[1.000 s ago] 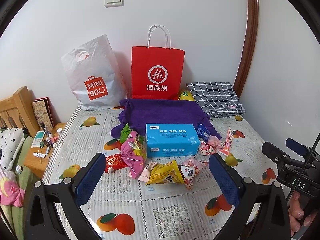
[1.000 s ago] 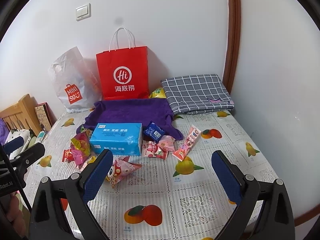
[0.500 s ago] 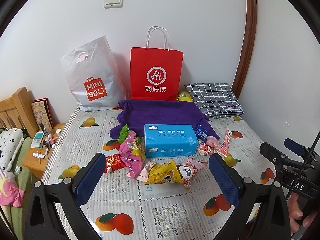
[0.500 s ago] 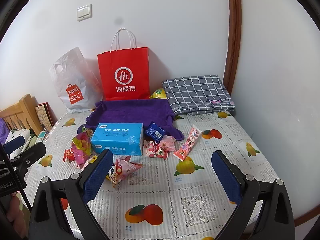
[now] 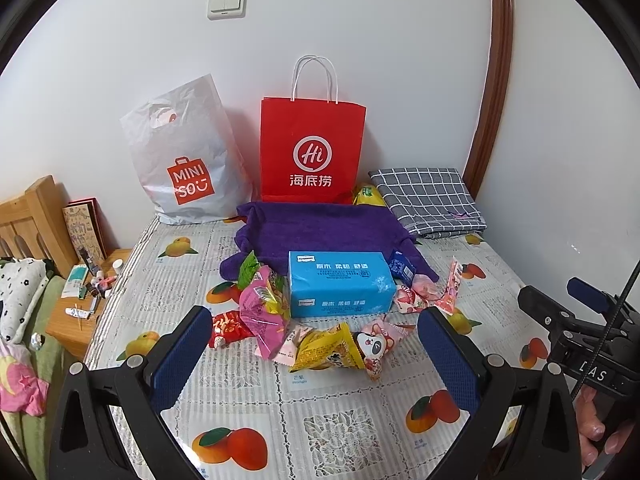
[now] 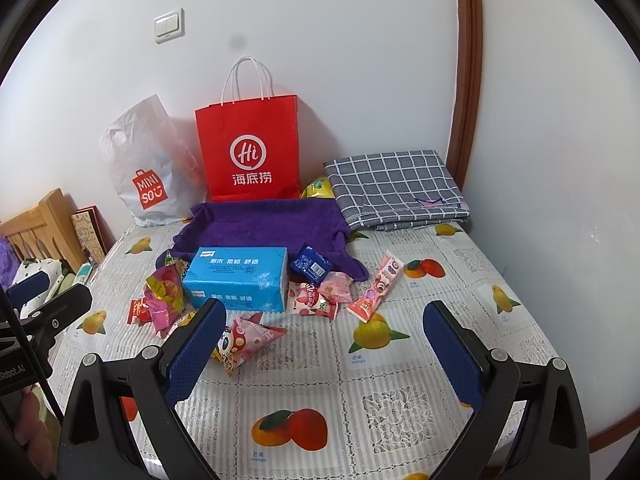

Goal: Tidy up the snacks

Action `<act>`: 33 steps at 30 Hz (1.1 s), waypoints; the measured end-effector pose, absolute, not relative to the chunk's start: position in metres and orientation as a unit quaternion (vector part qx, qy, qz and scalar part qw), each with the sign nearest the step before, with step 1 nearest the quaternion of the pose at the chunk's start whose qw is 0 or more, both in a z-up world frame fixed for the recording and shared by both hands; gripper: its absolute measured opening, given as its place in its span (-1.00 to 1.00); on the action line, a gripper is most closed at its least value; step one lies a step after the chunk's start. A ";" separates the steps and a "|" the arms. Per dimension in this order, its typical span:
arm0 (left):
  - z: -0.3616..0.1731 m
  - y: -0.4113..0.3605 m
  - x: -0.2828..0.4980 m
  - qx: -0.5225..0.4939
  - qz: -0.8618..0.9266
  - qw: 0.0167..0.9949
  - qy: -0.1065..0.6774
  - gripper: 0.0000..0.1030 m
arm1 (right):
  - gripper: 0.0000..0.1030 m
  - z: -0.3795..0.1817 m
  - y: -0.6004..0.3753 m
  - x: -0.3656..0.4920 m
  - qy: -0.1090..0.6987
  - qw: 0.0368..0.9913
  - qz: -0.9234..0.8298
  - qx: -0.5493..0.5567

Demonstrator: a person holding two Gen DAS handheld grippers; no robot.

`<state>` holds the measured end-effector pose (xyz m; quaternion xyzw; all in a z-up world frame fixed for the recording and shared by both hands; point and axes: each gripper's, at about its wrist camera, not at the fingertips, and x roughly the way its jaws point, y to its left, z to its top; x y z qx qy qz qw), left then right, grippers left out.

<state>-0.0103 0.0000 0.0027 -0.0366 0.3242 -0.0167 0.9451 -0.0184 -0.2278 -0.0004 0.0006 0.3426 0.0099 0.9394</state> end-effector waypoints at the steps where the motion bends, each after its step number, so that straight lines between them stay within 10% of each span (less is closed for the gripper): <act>1: 0.003 0.000 -0.010 -0.037 -0.017 0.945 0.324 1.00 | 0.90 0.000 -0.228 -0.019 0.342 0.940 0.010 0.001; 33: -0.048 0.016 0.065 -0.018 -0.012 0.937 0.348 0.99 | 0.88 -0.057 -0.261 0.050 0.352 0.936 -0.004 0.003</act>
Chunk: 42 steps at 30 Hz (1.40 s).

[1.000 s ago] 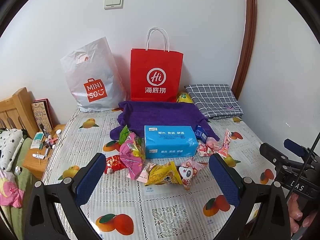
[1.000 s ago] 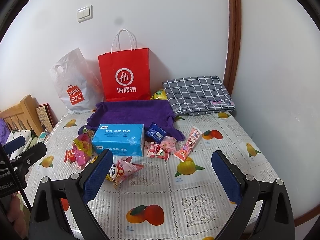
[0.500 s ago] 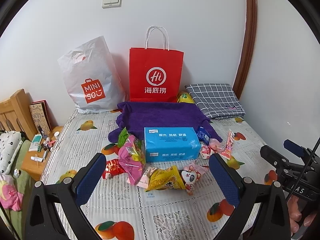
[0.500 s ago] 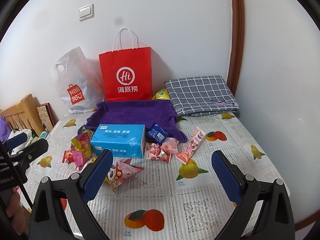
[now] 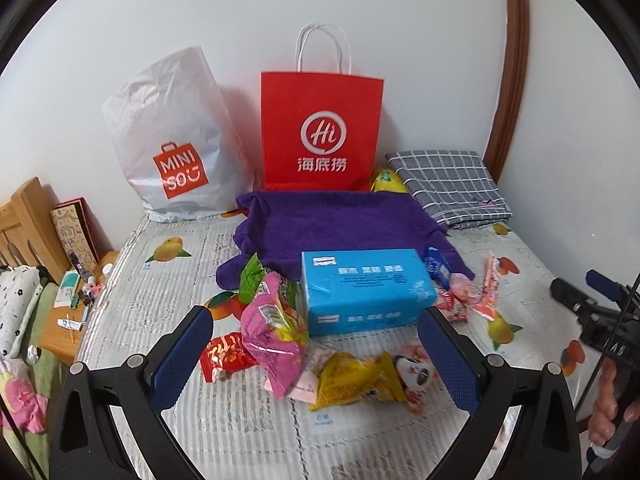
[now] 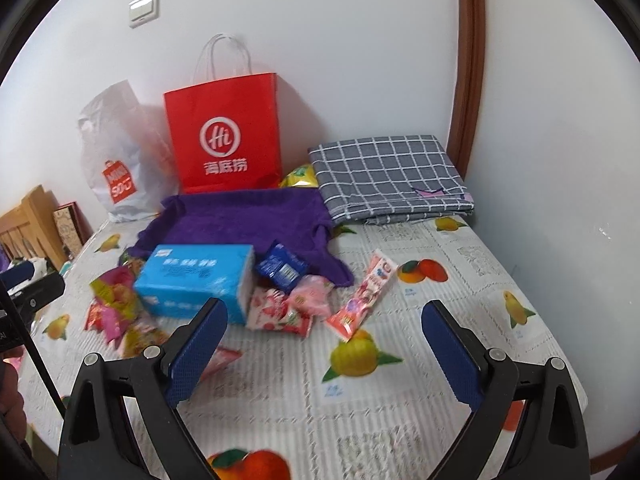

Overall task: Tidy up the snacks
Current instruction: 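Grasp the pink stick packet with the right tool while the left tool grasps the pink chip bag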

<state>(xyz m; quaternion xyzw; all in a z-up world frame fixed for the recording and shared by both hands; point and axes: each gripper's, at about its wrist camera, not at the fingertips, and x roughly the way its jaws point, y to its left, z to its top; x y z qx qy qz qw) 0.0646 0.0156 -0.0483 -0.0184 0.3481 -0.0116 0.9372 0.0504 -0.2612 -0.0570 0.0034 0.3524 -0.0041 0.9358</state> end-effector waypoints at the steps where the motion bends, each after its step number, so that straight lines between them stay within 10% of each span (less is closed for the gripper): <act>1: -0.052 0.017 0.069 -0.018 -0.011 0.936 0.351 0.99 | 0.88 -0.061 -0.266 0.057 0.355 0.935 -0.009 0.007; 31: -0.129 0.074 0.165 -0.075 -0.023 0.917 0.390 0.99 | -0.51 -0.199 -0.297 0.180 0.471 0.880 -0.065 0.000; 42: -0.138 0.064 0.165 -0.048 -0.018 0.912 0.407 0.92 | -0.60 -0.187 -0.305 0.169 0.438 0.896 -0.063 0.035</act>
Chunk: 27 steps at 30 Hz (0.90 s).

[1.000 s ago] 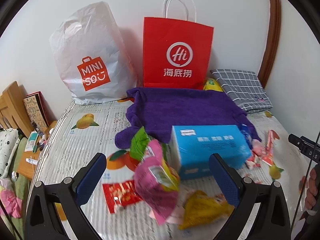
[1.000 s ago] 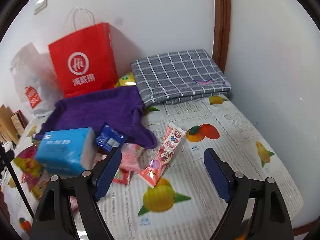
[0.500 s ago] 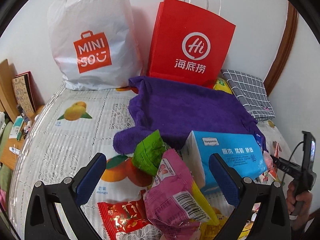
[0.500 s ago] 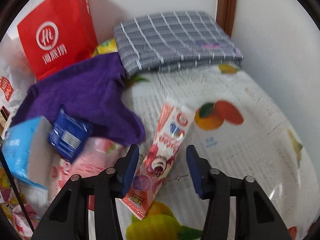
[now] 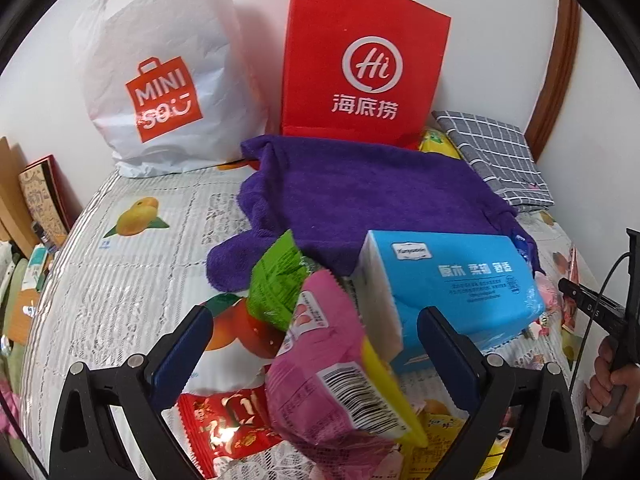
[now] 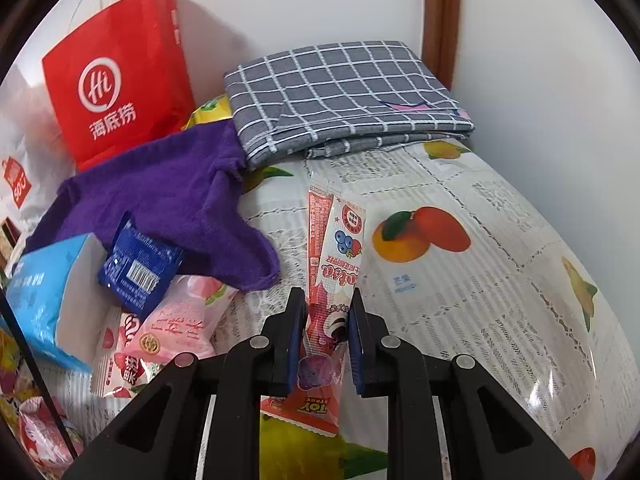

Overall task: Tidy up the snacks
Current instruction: 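Grasp the pink stick packet with the right tool while the left tool grasps the pink chip bag, then lift and carry both held snacks toward the purple towel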

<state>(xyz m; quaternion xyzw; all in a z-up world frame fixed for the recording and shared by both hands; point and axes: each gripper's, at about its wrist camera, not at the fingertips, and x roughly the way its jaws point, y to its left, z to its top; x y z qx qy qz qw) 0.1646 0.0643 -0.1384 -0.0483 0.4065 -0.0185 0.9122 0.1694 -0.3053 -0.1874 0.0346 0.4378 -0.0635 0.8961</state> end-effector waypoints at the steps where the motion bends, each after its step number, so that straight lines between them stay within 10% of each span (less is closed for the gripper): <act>1: -0.138 0.065 0.162 -0.046 -0.017 0.912 0.407 0.88 | -0.60 -0.187 -0.303 0.170 0.439 0.896 -0.059 0.032; 27: -0.154 0.054 0.143 -0.027 -0.056 0.907 0.417 0.26 | -0.60 -0.178 -0.283 0.161 0.415 0.909 -0.004 0.023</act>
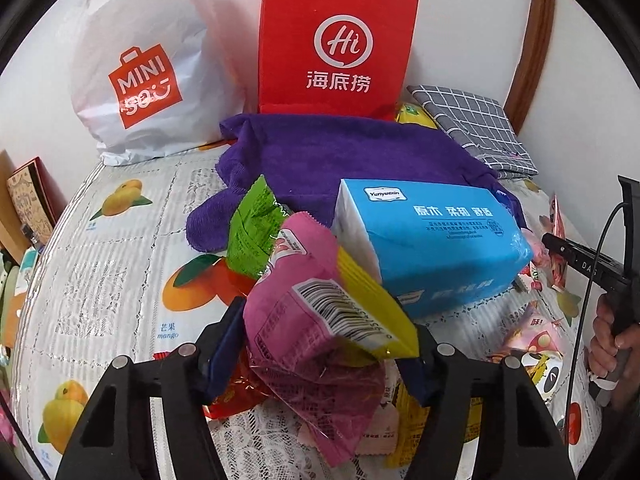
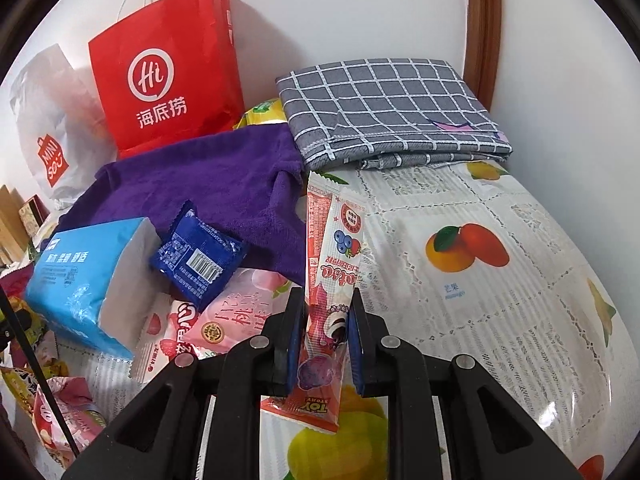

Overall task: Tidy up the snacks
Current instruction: 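Lift and carry both held snacks toward the purple towel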

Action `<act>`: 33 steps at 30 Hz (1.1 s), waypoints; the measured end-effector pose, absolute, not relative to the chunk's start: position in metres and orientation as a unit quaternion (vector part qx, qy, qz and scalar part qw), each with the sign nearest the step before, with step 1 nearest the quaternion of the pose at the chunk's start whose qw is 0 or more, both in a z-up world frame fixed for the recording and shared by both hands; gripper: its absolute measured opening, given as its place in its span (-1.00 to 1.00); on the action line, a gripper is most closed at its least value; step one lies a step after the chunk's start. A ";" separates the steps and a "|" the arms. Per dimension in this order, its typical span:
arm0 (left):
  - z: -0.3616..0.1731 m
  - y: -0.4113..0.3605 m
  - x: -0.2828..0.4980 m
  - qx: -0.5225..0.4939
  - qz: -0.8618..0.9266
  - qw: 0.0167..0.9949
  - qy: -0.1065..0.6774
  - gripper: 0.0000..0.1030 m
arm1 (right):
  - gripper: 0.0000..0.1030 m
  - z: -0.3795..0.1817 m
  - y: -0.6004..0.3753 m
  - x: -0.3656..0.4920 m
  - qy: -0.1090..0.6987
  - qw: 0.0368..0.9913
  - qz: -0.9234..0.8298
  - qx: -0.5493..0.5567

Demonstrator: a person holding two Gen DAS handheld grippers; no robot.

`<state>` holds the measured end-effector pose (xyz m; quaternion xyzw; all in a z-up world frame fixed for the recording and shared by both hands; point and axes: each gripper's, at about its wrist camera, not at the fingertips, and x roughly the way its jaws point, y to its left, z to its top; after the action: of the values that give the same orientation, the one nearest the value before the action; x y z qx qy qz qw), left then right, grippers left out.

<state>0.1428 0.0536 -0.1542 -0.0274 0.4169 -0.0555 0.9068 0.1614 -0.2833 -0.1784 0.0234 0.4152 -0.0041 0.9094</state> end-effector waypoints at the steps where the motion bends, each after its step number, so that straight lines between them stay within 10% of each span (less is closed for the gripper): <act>1: -0.154 0.054 0.143 -0.028 -0.056 0.907 0.416 0.26 | -0.60 -0.178 -0.283 0.161 0.414 0.910 -0.003 0.023; 33: -0.146 0.054 0.137 -0.053 -0.072 0.917 0.388 0.09 | -0.64 -0.171 -0.269 0.150 0.384 0.922 0.041 0.017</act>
<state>0.1371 0.0543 -0.1456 -0.0534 0.3882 -0.0721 0.9172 0.1501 -0.2691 -0.1708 0.0166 0.3839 0.0415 0.9223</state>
